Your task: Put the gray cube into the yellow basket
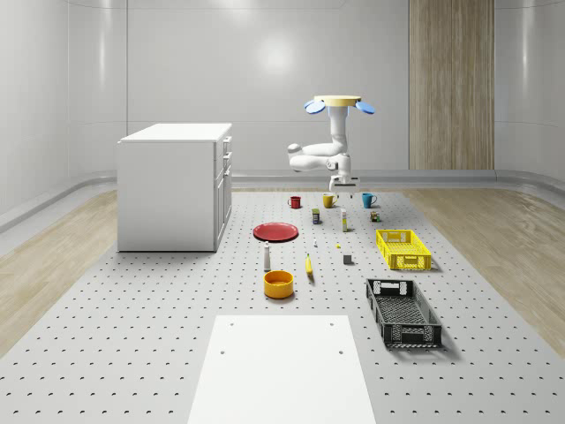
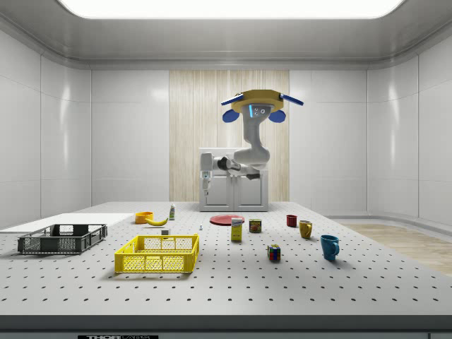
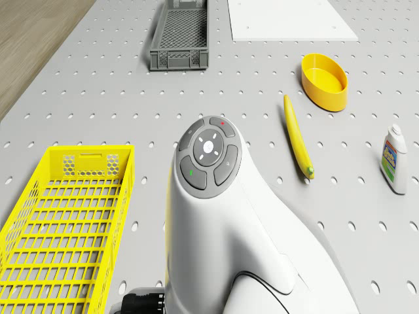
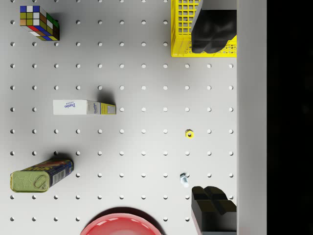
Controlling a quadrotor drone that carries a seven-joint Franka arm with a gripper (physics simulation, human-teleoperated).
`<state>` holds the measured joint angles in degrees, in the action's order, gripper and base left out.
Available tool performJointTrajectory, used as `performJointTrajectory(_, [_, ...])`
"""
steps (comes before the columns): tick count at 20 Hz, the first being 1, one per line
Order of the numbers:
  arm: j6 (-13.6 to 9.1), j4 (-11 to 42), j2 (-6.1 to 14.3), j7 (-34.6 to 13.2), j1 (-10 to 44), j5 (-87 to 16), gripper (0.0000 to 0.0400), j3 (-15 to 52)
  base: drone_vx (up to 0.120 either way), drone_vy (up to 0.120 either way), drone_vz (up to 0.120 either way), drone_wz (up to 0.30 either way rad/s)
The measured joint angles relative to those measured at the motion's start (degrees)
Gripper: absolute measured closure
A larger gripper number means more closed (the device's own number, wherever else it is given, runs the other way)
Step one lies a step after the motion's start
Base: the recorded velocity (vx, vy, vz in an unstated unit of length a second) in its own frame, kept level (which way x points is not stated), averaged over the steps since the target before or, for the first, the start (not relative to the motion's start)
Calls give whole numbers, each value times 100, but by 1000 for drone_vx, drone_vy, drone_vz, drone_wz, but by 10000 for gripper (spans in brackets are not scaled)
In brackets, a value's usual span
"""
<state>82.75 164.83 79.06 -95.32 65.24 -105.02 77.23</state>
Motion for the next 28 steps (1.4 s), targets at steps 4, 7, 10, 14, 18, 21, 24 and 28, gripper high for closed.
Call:
performJointTrajectory(4, [61,-3,66,-14,16,29,0,13,120,-30,-120,0])
performJointTrajectory(7, [105,-6,113,-24,28,49,0,22,120,-107,-107,0])
performJointTrajectory(10, [148,-8,159,-34,39,69,0,30,120,0,0,0])
performJointTrajectory(14, [202,-11,217,-45,52,94,0,41,120,0,-90,0])
performJointTrajectory(18, [254,-14,273,-57,65,118,0,51,120,0,-120,0])
performJointTrajectory(21, [292,-15,313,-64,75,135,0,58,120,0,-80,0])
performJointTrajectory(24, [328,-17,351,-72,84,151,0,65,120,0,-67,0])
performJointTrajectory(28, [374,-20,400,-81,95,172,0,73,120,0,-120,0])
